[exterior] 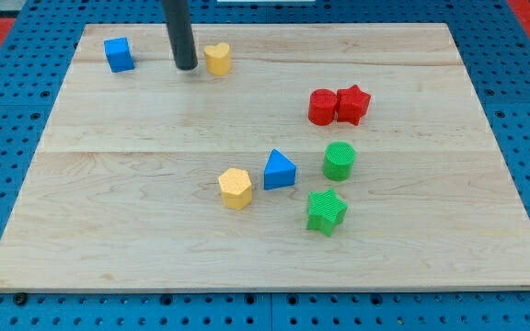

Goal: Move the yellow heart to the top of the red circle

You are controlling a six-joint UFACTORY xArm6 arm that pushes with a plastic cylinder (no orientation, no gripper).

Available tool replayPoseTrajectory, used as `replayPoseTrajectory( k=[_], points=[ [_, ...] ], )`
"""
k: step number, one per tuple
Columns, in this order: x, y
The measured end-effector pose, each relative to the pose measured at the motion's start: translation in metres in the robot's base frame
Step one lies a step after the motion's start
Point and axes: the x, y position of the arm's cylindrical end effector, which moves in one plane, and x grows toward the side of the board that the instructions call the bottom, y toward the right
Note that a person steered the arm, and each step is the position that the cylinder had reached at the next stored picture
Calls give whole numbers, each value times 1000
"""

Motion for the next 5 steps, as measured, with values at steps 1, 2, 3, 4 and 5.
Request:
replayPoseTrajectory(
  k=[1, 2, 3, 4, 5],
  points=[
    [21, 85],
    [30, 132],
    [-1, 121],
    [-2, 56],
    [-31, 64]
  ],
)
